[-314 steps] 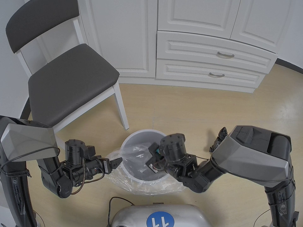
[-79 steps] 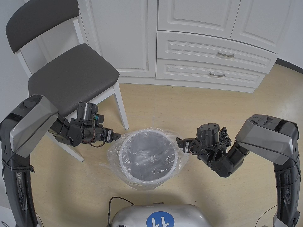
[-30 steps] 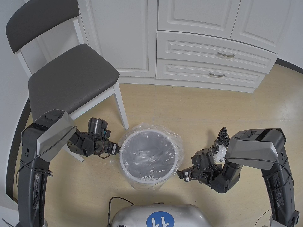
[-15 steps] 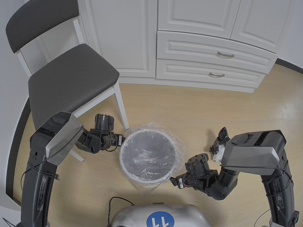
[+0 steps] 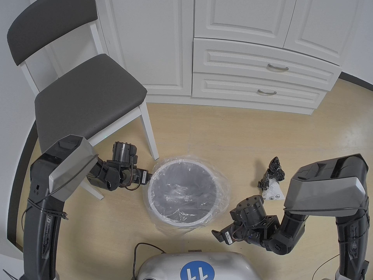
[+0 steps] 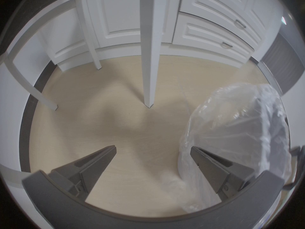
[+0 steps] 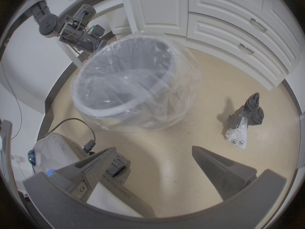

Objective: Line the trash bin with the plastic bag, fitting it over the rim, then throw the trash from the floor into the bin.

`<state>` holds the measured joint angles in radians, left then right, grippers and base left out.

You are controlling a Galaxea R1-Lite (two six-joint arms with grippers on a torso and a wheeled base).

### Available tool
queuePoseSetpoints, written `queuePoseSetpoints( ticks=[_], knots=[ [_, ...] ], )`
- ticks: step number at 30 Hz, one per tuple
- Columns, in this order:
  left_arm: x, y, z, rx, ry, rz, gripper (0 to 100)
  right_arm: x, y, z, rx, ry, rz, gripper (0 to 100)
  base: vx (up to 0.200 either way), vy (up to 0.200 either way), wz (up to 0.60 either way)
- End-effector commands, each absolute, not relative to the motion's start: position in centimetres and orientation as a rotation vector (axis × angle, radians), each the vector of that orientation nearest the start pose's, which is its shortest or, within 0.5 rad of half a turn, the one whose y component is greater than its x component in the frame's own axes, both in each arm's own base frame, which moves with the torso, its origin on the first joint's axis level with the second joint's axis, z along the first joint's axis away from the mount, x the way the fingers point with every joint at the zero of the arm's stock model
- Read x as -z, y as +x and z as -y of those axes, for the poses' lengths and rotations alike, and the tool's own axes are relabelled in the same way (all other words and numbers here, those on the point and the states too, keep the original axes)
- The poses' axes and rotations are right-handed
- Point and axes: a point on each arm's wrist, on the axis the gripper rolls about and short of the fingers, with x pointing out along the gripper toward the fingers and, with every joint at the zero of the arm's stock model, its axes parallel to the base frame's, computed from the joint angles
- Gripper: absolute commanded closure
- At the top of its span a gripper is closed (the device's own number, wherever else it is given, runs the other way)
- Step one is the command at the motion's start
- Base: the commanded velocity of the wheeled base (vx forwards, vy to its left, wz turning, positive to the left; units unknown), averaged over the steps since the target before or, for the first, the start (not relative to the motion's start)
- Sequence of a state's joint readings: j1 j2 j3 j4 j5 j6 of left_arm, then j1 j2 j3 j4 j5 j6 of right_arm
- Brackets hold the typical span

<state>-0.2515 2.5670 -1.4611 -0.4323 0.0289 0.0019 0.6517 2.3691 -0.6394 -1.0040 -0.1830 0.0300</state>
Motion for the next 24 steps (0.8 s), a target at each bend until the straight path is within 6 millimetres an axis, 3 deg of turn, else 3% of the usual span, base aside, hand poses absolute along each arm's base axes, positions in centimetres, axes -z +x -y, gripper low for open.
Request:
queuePoseSetpoints(
  ticks=[1, 5, 6, 9, 17, 24],
  knots=[
    [-1.9, 44.0, 9.8, 0.277, 0.156, -0.643, 0, 0.9, 25.2, -20.6, -0.496, -0.273, -0.609, 0, 0.0, 0.0, 0.0],
    [-3.1, 43.2, 9.1, 0.3, 0.179, -0.635, 0, 0.8, 25.3, -21.6, -0.51, -0.243, -0.583, 0, 0.0, 0.0, 0.0],
    [-3.7, 42.9, 9.1, 0.301, 0.182, -0.626, 0, 1.0, 25.5, -23.0, -0.508, -0.183, -0.577, 0, 0.0, 0.0, 0.0],
    [-3.6, 42.8, 9.1, 0.302, 0.184, -0.63, 0, 1.5, 25.4, -24.3, -0.508, -0.128, -0.584, 0, 0.0, 0.0, 0.0],
    [-3.4, 42.8, 9.1, 0.304, 0.186, -0.634, 0, 3.6, 28.4, -28.0, -0.352, -0.002, -0.52, 0, 0.0, 0.0, 0.0],
    [-3.4, 42.9, 9.3, 0.305, 0.186, -0.631, 0, 3.1, 30.3, -29.5, -0.236, 0.06, -0.505, 0, 0.0, 0.0, 0.0]
  ],
)
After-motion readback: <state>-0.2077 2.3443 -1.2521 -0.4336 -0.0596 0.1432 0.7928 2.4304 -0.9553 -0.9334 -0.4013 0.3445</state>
